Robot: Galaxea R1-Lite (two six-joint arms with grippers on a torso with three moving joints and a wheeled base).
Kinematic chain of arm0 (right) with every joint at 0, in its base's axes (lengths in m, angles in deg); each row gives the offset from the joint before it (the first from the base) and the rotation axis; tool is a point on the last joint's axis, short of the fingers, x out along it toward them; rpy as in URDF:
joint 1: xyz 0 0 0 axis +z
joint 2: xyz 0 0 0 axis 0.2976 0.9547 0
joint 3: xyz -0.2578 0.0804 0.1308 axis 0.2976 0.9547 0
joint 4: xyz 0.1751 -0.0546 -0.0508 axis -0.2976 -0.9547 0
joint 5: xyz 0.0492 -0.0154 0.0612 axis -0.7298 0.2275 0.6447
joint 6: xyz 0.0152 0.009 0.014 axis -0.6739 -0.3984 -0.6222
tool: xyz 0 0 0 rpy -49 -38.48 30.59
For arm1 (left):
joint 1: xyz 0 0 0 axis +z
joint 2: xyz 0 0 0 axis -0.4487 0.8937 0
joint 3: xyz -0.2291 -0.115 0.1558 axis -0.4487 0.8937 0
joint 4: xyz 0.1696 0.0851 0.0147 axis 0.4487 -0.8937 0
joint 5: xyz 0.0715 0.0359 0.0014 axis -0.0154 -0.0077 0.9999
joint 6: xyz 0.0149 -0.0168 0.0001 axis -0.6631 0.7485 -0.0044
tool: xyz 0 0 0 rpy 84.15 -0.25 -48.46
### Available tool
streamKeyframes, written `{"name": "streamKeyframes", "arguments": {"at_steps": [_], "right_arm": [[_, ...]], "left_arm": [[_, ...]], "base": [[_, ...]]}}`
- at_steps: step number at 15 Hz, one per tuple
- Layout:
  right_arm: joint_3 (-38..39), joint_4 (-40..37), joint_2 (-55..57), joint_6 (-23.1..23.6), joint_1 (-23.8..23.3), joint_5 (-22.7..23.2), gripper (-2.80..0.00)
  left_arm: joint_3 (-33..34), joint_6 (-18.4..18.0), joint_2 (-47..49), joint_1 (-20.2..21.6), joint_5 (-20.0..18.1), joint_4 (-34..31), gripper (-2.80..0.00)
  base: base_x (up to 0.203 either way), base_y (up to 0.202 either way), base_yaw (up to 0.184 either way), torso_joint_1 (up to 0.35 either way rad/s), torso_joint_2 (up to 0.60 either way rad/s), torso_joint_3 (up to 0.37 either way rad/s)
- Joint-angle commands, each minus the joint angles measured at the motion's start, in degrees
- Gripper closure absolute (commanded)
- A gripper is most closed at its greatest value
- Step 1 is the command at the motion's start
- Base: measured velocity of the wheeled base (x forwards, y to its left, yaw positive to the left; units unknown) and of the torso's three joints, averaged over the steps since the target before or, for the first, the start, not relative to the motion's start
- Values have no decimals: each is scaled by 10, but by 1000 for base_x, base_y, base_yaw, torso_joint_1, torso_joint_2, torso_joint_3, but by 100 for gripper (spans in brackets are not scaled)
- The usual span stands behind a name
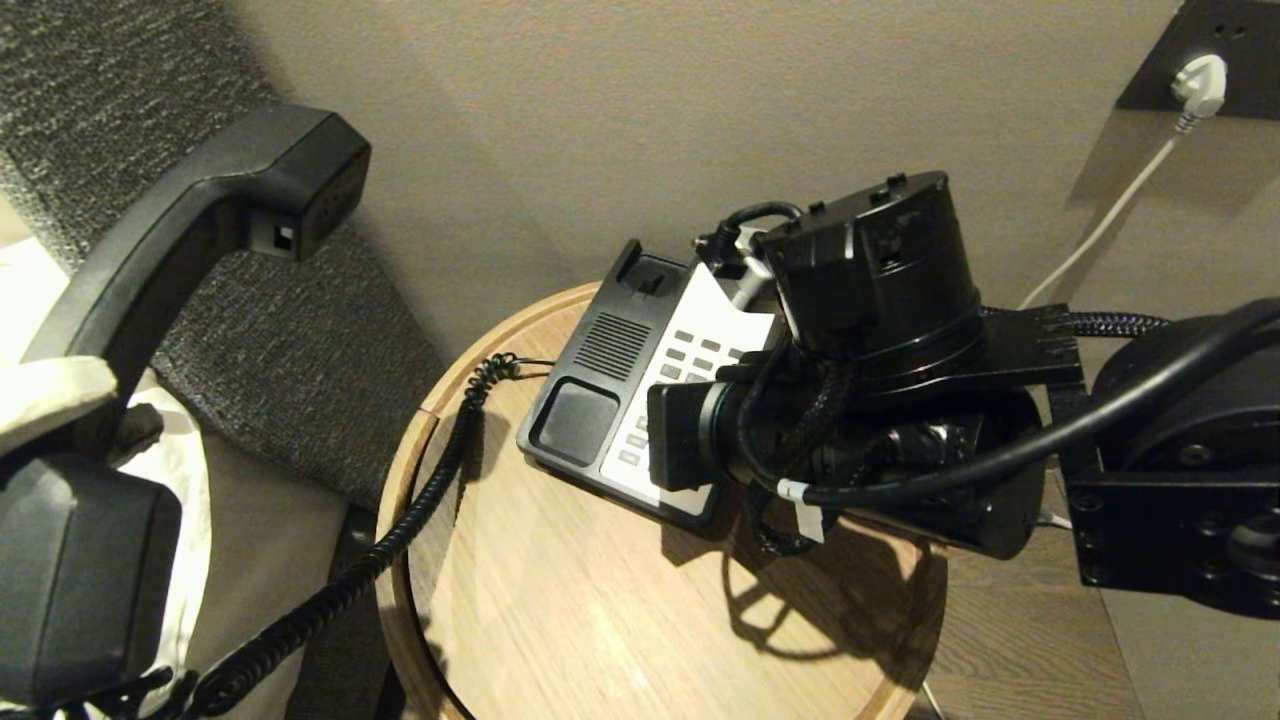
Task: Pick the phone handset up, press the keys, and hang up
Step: Dial the number
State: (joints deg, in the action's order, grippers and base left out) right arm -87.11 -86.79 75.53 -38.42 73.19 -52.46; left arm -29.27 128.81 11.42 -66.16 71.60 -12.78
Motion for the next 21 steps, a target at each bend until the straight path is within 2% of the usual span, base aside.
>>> {"name": "streamKeyframes", "arguments": {"at_steps": [1,9,21], "right_arm": [[-1,0,3,-1,-1,-1,0],[-35,-1,23,2,-13,-2,0],[-35,-23,12,0,-17,-1,0]], "left_arm": [[0,3,-1,0,0,0,0],[0,3,-2,0,-1,0,0],[2,4,-2,-1,-1,0,0]], "base": [[0,0,0,0,0,0],[0,0,0,0,0,0],[0,0,0,0,0,0]]}}
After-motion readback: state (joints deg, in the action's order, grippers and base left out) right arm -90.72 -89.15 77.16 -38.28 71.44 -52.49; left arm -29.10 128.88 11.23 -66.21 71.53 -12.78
